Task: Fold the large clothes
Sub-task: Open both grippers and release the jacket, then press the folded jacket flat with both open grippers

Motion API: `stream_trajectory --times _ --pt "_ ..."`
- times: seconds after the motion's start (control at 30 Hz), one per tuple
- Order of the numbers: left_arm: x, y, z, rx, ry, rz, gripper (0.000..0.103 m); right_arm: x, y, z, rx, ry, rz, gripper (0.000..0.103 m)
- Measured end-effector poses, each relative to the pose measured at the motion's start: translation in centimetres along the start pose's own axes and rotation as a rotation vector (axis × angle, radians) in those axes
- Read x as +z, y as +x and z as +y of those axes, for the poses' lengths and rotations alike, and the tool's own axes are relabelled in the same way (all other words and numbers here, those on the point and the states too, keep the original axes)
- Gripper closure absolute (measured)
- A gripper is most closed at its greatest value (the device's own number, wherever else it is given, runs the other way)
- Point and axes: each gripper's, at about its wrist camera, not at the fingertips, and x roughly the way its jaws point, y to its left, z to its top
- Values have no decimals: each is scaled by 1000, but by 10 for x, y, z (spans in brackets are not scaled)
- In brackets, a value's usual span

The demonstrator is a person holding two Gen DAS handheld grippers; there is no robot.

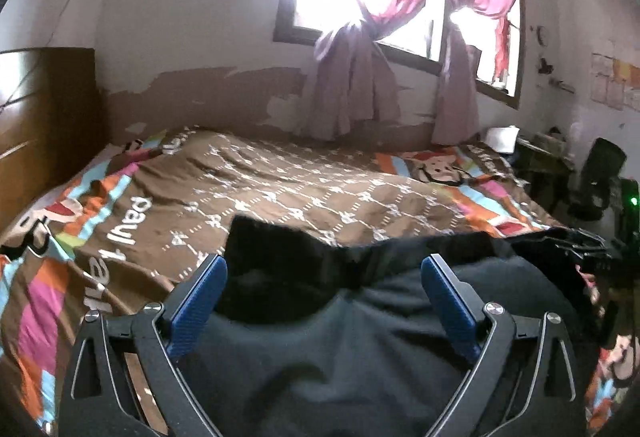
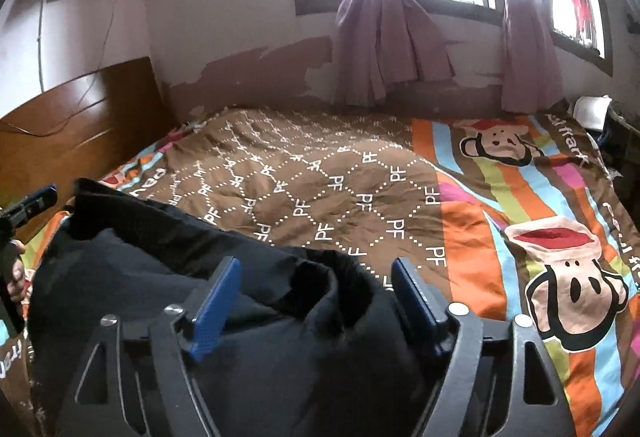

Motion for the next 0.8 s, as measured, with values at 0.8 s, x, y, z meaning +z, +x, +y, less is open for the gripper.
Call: stream_trajectory --times 0.8 --pt "-80 8 -90 -228 271 265 7 -92 -41 72 226 -208 225 6"
